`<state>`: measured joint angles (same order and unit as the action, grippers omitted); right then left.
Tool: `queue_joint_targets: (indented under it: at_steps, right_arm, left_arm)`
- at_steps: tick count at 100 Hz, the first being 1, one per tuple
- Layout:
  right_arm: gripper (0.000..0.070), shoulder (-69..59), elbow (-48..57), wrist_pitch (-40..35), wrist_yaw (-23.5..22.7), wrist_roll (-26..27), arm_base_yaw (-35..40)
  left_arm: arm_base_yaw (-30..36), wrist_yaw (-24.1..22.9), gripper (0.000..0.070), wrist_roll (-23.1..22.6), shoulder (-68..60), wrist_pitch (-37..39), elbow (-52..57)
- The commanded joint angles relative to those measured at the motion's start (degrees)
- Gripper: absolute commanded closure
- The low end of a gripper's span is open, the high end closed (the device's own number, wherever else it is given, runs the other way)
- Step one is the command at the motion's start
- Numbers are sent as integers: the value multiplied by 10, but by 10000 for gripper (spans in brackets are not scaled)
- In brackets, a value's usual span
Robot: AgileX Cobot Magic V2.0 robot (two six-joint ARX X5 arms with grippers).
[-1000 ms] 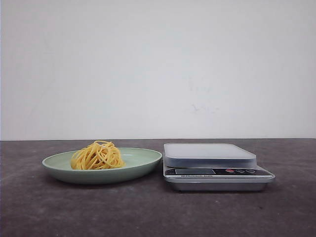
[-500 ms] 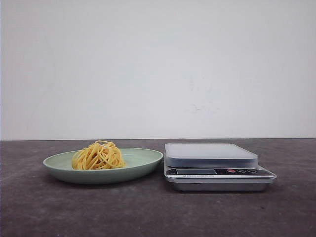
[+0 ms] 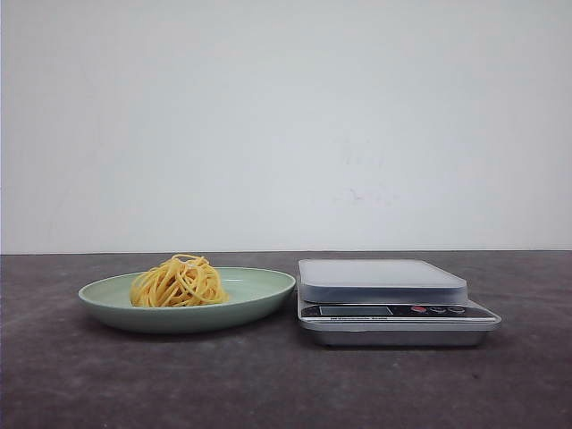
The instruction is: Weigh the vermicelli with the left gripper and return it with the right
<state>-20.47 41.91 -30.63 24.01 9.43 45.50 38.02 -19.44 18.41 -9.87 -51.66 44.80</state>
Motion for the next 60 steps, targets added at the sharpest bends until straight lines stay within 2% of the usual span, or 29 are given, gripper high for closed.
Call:
queue_joint_targets:
  at_steps: [1, 17, 21, 33, 45, 60]
  right_arm:
    - [693, 0, 5, 6, 0, 7, 6]
    - [693, 0, 5, 6, 0, 7, 6]
    - [693, 0, 5, 6, 0, 7, 6]
    - [693, 0, 5, 6, 0, 7, 6]
    - [693, 0, 5, 6, 0, 7, 6]
    - [693, 0, 5, 6, 0, 7, 6]
  left_arm:
    - [4, -2, 684, -9, -3, 3, 4]
    - [-4, -2, 684, -12, -2, 3, 4]
    - [-19, -5, 684, -26, -2, 5, 4]
    - [-85, -5, 684, -33, -2, 30, -7]
    - [-167, 2, 684, -73, 0, 110, -51]
    - [-251, 57, 684, -118, 16, 238, -138]
